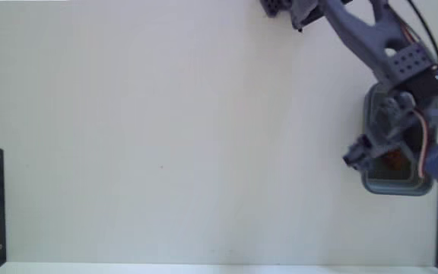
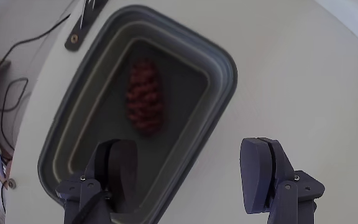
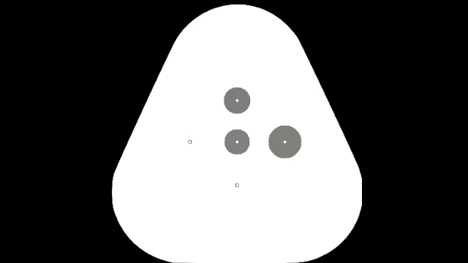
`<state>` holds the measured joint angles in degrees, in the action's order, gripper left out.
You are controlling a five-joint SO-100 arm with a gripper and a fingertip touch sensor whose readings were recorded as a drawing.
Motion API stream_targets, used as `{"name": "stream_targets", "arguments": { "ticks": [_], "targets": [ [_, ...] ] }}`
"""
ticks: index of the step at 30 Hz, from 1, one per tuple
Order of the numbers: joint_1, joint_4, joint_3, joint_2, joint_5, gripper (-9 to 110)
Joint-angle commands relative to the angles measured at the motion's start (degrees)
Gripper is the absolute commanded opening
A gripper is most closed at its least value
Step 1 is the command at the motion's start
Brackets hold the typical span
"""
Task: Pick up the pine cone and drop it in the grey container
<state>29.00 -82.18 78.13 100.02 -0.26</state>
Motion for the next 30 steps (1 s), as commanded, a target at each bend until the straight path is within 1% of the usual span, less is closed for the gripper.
{"name": "stream_targets", "arguments": {
  "ticks": [1,30],
  "targets": [
    [-2.2,0.4,1.5,6.9,0.3,110],
    [-19.8,0.3,24.5,30.1,0.3,110]
  ]
}}
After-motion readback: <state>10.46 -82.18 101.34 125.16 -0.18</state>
